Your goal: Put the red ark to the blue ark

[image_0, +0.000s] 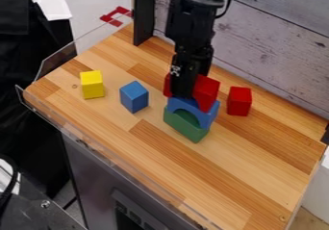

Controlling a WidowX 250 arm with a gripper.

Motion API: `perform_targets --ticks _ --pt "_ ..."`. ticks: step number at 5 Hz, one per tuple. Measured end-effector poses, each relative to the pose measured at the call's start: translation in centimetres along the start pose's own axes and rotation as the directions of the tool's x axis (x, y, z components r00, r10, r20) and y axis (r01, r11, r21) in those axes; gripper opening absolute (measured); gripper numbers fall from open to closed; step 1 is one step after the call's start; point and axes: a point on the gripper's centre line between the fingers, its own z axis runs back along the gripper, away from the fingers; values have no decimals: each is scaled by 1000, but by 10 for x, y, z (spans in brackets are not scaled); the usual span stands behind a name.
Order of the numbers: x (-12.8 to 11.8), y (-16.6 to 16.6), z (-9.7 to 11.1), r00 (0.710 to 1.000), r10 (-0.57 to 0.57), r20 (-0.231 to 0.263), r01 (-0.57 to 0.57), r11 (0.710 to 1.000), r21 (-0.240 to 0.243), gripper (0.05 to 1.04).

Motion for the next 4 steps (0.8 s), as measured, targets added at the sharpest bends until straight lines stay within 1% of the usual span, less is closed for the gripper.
perform_targets --ticks 1,2,3,4 --pt "0 0 1 1000 4 3 -4 1000 -2 646" --pt "-1 -1 5 1000 15 15 -14 1000 -4 947" --pt "-2 -6 14 1000 23 9 -22 999 -23 1000" --pt "0 -10 42 998 60 -19 -62 993 -100 1000"
